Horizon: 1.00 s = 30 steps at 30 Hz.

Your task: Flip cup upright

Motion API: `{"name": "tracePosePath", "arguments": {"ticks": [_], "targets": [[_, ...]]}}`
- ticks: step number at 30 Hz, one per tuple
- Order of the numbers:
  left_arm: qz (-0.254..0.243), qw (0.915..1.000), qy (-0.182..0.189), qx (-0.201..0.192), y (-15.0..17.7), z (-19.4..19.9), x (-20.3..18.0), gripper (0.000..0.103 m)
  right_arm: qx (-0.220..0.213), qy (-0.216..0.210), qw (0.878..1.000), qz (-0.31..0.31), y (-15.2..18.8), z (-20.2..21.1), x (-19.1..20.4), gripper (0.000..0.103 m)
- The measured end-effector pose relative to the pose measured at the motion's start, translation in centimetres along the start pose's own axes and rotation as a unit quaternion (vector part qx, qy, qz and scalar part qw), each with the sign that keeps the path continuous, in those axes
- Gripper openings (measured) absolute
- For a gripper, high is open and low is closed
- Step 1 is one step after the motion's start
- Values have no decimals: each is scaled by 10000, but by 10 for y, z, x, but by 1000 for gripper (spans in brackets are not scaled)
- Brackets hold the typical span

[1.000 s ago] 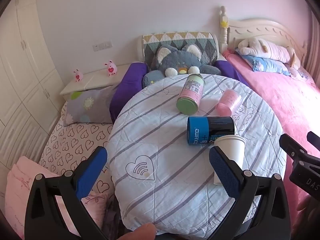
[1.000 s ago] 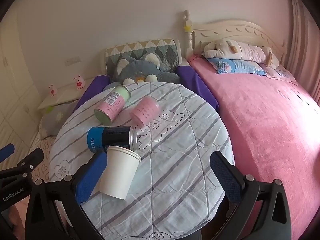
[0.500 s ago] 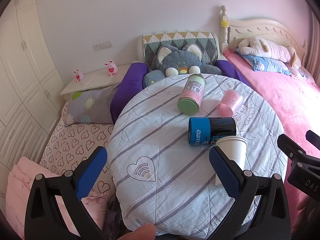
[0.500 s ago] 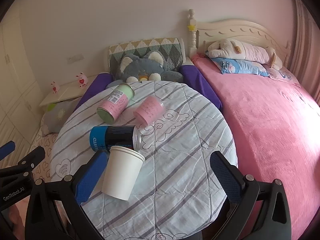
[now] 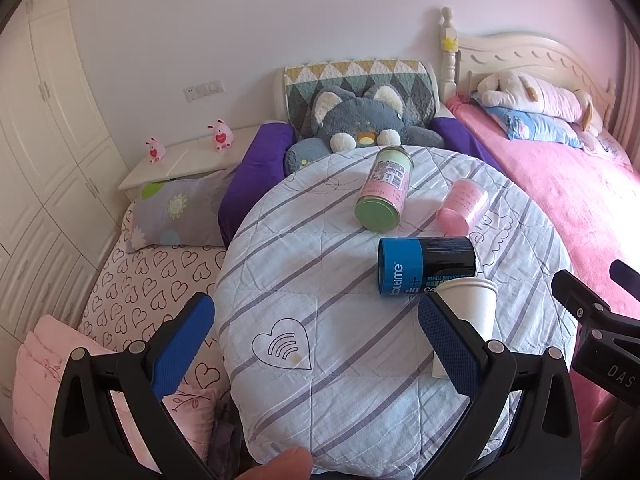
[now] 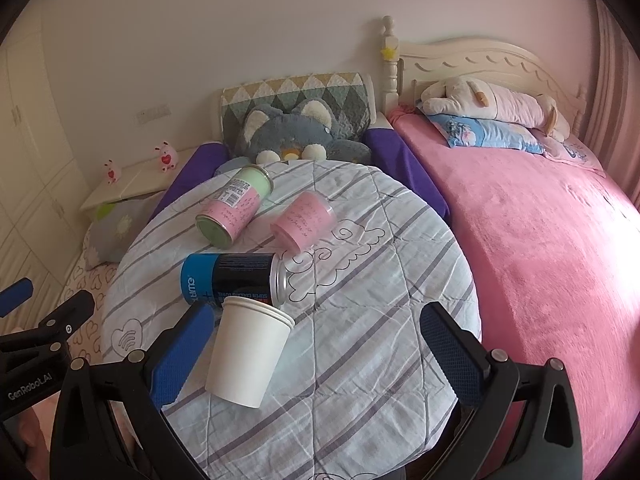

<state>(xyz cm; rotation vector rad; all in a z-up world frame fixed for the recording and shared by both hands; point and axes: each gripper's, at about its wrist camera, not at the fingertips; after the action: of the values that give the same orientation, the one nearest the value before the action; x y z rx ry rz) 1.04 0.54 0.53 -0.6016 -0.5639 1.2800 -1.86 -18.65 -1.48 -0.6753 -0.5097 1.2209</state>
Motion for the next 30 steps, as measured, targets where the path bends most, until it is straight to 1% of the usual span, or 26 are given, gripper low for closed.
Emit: {"name": "tracePosePath", "arguments": {"ticks": [6, 10, 15, 22, 27, 30], "targets": [[-27, 9999, -13, 103, -13, -21, -1, 103, 85, -8, 10000, -3, -4, -9, 0, 103], [-73, 9999, -18, 132, -24, -35, 1, 103, 210, -46, 9997, -104, -12, -24, -4, 103], [-157, 9998, 20, 158, -43, -61, 2, 103, 338, -66, 9991, -255, -29, -48, -6, 103], [-209, 9995, 98, 217, -68, -101, 5, 103, 735, -138, 9964, -402, -57, -101, 10, 103], [-73, 9995, 135, 272, -80, -131, 12, 103, 1249, -147, 9895, -715, -72, -151, 17, 103], [43, 9993, 146, 332, -82, -147, 19, 103, 1437, -16, 9863, -811, -78, -172, 20, 103]]}}
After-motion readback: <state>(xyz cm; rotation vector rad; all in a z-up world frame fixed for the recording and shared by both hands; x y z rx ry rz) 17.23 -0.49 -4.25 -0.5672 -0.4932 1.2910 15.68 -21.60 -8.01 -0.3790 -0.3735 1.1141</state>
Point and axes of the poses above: each gripper's, at about its wrist camera, not at the fingertips, and z roughly against the way its jaws point, x to its left, y to its underside, and after that the axes turned 6 degrees about y, right-handed
